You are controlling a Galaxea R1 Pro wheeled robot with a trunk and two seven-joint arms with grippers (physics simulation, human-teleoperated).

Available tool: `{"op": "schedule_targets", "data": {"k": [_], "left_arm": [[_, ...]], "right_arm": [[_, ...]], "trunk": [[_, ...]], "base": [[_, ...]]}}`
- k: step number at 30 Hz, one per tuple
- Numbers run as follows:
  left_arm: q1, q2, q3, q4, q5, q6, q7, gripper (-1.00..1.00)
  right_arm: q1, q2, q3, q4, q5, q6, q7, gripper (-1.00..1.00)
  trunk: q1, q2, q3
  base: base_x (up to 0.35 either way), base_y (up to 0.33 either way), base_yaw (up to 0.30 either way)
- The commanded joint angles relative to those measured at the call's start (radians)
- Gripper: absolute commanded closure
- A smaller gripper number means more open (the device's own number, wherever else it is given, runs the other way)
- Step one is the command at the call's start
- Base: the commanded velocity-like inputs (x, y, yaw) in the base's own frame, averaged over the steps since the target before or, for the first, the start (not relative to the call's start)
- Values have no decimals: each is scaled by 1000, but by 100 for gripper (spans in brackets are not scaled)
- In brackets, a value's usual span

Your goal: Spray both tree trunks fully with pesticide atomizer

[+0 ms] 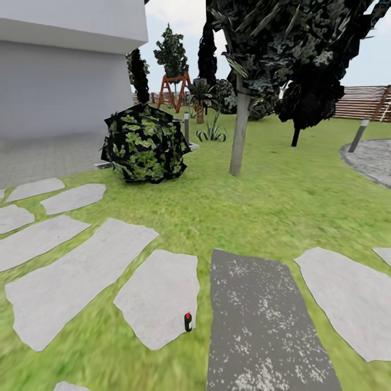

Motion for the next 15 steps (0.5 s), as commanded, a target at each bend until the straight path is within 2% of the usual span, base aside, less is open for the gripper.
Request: {"op": "schedule_targets", "data": {"k": [1,9,15], "left_arm": [[0,0,-2,0,7,-3,0,-100],[0,0,-1,0,7,-3,0,-100],[0,0,-1,0,7,-3,1,-100]], "right_arm": [[-1,0,0,1,3,-3,0,-100],[-1,0,0,1,3,-3,0,-100],[-1,0,0,1,3,-3,0,-100]], "trunk": [[0,0,-1],[0,0,-1],[0,0,-1]], "base": [[0,0,-270],[0,5,-270],[0,256,-270]]}}
